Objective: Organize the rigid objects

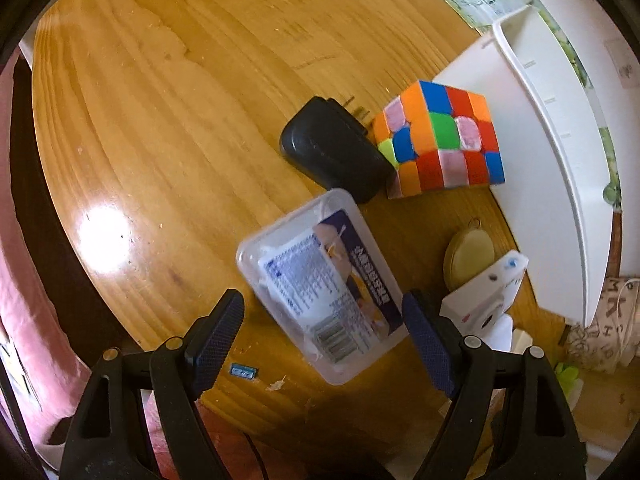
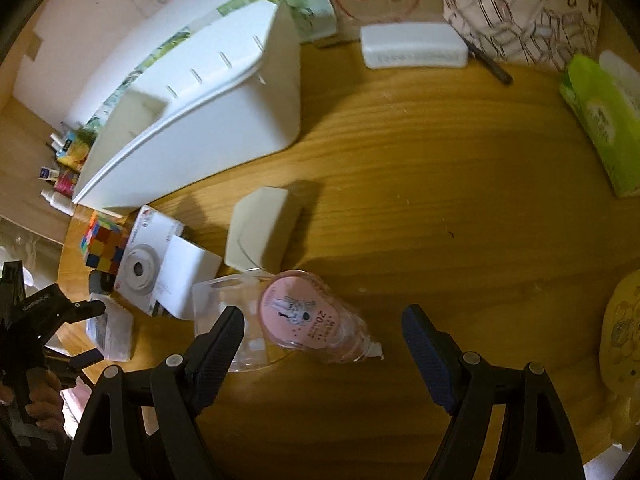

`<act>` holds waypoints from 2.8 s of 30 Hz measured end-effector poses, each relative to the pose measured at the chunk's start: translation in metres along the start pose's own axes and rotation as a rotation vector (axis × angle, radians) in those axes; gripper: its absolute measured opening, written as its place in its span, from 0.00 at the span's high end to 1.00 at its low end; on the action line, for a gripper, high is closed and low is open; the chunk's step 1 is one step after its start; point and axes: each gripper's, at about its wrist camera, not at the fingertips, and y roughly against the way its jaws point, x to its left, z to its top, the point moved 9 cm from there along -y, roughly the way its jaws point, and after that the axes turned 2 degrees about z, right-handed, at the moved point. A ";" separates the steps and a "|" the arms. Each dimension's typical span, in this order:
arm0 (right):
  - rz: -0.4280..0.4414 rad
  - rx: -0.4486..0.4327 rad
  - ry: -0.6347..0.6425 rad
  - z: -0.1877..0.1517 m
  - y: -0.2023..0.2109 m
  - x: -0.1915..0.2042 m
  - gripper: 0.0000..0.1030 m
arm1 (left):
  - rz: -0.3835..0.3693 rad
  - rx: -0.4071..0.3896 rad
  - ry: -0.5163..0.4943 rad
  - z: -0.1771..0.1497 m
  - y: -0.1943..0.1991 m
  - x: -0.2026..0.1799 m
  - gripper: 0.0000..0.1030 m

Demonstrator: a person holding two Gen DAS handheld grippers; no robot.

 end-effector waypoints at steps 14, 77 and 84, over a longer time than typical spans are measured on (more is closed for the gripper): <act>-0.030 0.085 0.009 0.004 -0.020 0.001 0.23 | 0.031 0.028 0.041 0.023 -0.009 0.001 0.22; -0.103 0.051 0.314 -0.008 0.008 0.059 0.67 | -0.101 -0.172 -0.221 -0.014 0.060 -0.032 0.30; -0.066 -0.045 0.366 0.017 0.049 0.077 0.96 | -0.111 -0.276 -0.250 0.013 0.087 -0.041 0.30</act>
